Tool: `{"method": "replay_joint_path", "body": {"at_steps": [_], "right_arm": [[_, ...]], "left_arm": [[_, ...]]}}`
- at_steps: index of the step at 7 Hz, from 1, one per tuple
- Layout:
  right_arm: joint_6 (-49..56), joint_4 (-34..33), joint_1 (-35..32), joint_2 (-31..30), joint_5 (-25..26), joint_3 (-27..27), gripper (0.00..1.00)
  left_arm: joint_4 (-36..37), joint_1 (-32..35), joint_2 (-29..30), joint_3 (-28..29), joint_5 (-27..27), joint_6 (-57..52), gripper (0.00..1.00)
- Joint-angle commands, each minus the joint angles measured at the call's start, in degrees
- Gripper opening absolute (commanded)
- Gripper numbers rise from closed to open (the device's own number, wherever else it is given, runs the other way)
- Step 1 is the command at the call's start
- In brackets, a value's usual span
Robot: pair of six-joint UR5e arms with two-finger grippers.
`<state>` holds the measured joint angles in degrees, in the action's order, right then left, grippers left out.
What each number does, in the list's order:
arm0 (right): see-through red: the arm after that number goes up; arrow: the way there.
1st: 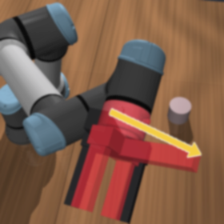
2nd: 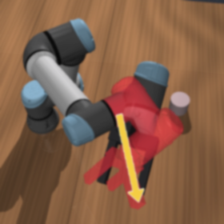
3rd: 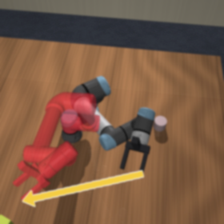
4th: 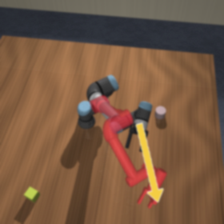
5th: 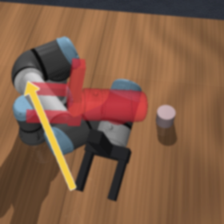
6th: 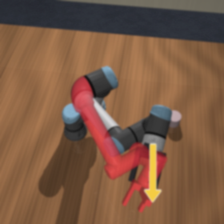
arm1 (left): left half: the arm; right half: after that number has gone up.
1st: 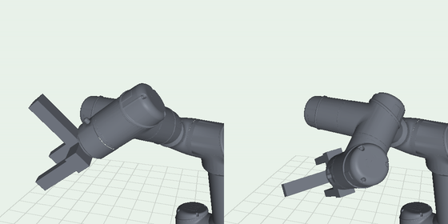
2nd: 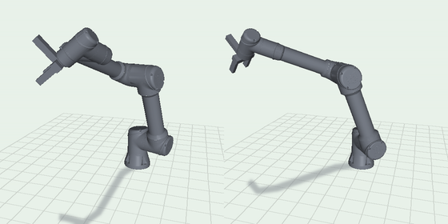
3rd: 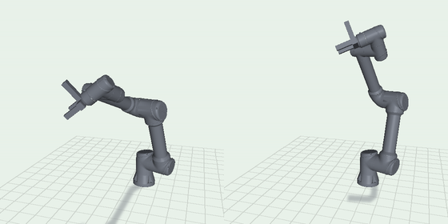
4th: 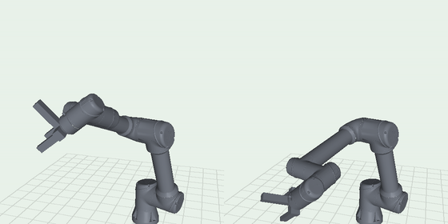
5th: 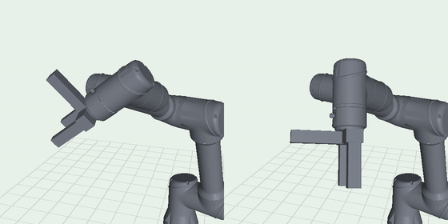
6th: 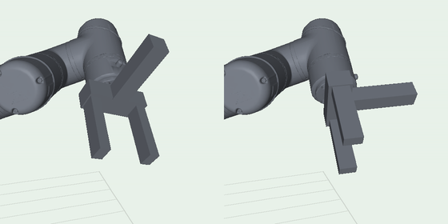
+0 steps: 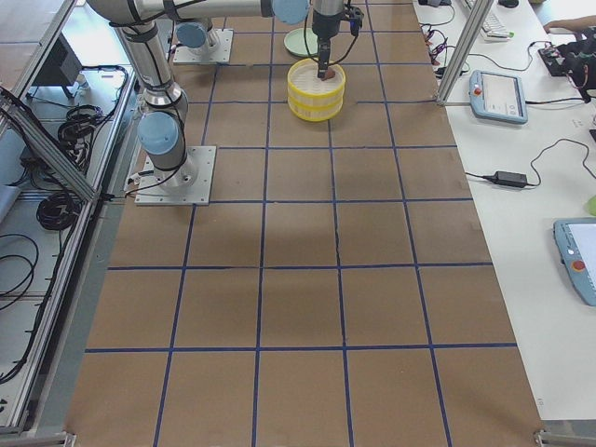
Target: Stack buns with steamer
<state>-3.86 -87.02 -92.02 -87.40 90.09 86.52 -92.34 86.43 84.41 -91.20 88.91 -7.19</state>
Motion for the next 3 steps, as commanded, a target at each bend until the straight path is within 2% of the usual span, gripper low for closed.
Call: {"method": "replay_joint_path", "body": {"at_steps": [1,3], "right_arm": [[0.0,0.0,0.0,0.0,0.0,0.0,1.00],[-0.1,-0.1,0.0,0.0,0.0,0.1,1.00]], "left_arm": [[0.0,-0.4,-0.4,-0.5,-0.1,-0.1,1.00],[-0.2,-0.4,-0.5,-0.1,-0.1,-0.1,1.00]]}}
